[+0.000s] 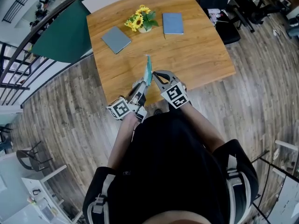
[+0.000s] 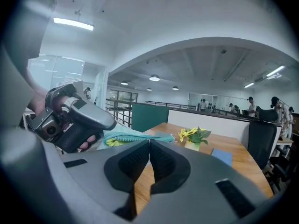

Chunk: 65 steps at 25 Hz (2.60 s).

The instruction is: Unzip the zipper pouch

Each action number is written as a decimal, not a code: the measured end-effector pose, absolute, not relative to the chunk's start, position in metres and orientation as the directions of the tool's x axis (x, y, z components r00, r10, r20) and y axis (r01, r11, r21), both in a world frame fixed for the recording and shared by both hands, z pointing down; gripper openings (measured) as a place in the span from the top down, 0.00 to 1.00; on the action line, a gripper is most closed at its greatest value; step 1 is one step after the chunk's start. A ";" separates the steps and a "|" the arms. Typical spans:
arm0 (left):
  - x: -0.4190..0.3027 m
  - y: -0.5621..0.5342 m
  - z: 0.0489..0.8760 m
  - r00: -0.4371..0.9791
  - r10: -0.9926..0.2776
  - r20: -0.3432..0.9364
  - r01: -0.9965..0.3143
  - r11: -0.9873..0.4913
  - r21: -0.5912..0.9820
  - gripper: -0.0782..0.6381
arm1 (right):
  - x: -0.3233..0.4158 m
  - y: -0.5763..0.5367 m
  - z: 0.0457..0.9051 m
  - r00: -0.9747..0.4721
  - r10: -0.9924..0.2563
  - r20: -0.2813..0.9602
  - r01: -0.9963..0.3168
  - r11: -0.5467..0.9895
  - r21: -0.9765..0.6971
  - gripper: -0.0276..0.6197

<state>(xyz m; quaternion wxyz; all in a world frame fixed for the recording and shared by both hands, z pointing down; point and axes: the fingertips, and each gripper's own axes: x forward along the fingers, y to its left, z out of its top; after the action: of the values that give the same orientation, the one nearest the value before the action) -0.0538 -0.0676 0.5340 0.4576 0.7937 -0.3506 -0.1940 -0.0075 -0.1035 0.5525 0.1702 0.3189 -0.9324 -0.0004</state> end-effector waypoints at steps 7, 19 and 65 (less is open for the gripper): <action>-0.052 -0.069 0.534 0.693 -0.721 0.016 -0.380 -0.346 0.858 0.89 | -0.006 -0.111 0.551 -0.730 -0.604 0.319 -0.602 0.790 0.117 0.95; -0.058 -0.069 0.532 0.704 -0.710 0.023 -0.384 -0.354 0.853 0.89 | -0.011 -0.120 0.552 -0.719 -0.618 0.318 -0.615 0.779 0.122 0.95; -0.052 -0.063 0.521 0.767 -0.642 -0.002 -0.352 -0.424 0.835 0.89 | 0.010 -0.161 0.550 -0.638 -0.705 0.310 -0.728 0.683 0.058 0.95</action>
<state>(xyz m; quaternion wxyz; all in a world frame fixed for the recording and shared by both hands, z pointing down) -0.0523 -0.0630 0.5212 0.4450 0.8278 -0.3004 -0.1628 0.0104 -0.1610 0.5504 0.1555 0.3962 -0.9042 0.0363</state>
